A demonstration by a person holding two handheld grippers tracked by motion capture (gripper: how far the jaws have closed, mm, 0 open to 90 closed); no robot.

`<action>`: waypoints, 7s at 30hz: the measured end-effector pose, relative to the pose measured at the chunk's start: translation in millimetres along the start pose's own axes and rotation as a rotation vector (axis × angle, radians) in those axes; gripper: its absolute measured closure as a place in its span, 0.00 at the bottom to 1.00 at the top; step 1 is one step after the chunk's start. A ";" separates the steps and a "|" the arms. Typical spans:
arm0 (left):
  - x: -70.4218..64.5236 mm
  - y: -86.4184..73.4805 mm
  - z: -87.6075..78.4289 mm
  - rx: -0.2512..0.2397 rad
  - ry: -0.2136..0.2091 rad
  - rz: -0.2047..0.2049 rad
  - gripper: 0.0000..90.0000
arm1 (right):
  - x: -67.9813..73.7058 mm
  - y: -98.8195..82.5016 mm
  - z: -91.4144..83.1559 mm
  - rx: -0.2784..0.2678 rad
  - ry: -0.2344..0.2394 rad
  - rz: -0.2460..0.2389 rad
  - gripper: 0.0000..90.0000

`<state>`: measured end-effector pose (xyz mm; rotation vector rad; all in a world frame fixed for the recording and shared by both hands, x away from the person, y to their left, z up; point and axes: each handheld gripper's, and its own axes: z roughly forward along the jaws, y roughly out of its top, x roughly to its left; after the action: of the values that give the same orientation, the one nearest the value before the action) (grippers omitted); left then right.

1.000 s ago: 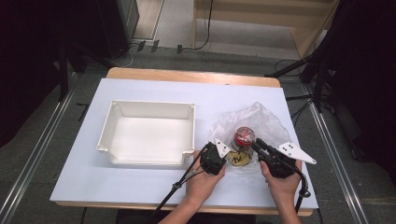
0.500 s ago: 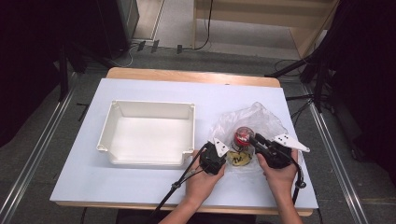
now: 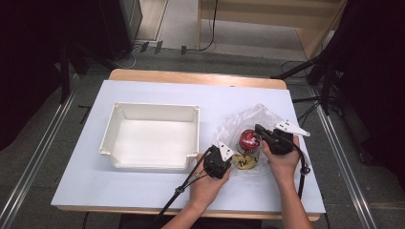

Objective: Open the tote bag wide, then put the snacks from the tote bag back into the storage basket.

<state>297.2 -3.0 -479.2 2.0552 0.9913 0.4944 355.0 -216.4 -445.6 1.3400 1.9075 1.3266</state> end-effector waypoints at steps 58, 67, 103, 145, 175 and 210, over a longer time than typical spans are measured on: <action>1.4 1.2 2.8 0.034 -0.030 0.000 0.93 | 11.7 -46.4 -35.3 0.170 -0.001 0.116 1.00; 1.4 1.1 2.7 0.033 -0.031 0.000 0.93 | 12.4 -46.8 -30.3 0.138 -0.020 0.084 0.97; 1.2 1.0 2.8 0.035 -0.035 0.002 0.95 | 38.9 -43.6 13.6 0.097 -0.061 -0.043 0.26; 26.0 -41.5 -77.0 -0.150 -0.218 -0.054 0.57 | 42.8 -43.3 7.3 0.114 -0.074 -0.070 0.29; 82.0 -81.3 -133.8 -0.227 -0.192 -0.021 0.13 | 50.8 -23.1 -20.1 0.060 -0.050 -0.055 0.29; 136.6 -95.4 -162.5 -0.263 -0.091 -0.125 0.15 | 33.0 -46.4 -14.0 0.141 -0.056 -0.044 0.16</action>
<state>234.9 219.7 -453.2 1.7552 0.9411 0.4367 309.0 -196.0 -475.7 1.3790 2.0125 1.1396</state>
